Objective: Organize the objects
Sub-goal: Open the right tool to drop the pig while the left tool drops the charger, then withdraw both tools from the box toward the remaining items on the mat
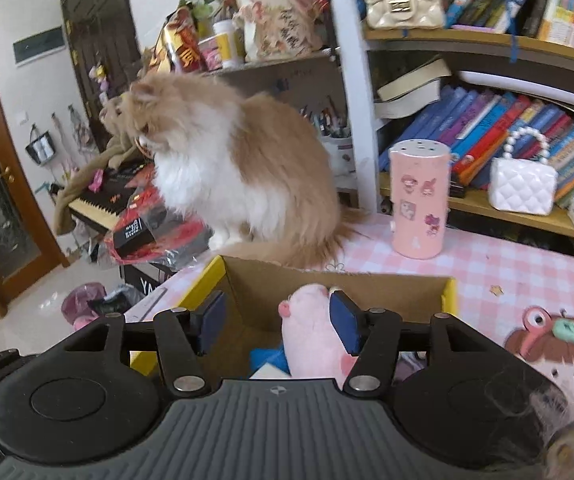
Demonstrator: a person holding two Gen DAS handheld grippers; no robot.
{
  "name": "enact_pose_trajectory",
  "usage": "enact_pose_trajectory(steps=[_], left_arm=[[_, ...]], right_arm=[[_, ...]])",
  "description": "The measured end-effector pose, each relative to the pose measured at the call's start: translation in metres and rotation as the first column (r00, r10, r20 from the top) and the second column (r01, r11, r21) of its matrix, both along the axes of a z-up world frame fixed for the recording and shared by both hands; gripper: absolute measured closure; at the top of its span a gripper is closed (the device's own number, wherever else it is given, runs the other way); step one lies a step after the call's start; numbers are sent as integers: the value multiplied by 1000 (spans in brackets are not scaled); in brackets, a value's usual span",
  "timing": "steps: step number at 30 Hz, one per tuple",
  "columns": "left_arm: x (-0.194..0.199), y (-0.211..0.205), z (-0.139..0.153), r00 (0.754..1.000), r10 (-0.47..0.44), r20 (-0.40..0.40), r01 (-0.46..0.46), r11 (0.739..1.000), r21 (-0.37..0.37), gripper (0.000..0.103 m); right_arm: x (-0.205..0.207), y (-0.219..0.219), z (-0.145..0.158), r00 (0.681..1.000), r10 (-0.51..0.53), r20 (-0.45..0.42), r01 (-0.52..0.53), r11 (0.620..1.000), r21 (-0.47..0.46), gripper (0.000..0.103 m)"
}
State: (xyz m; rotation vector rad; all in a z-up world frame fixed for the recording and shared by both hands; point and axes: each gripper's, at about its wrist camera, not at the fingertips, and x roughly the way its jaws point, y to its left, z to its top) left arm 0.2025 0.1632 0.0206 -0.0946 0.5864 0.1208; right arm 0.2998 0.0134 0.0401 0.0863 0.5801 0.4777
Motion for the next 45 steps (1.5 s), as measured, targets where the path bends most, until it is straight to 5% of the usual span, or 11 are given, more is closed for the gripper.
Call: enact_pose_trajectory(steps=[10,25,45], left_arm=[[-58,22,4,1000,7,8,-7,1000,-19,29],[-138,34,-18,998,23,-61,-25,999,-28,20],[-182,9,-39,988,-84,-129,81,996,-30,13]], right_arm=[[-89,-18,5,996,-90,-2,90,996,16,48],[-198,7,-29,996,-89,3,88,985,-146,45],[-269,-12,-57,974,-219,-48,201,946,-254,35]])
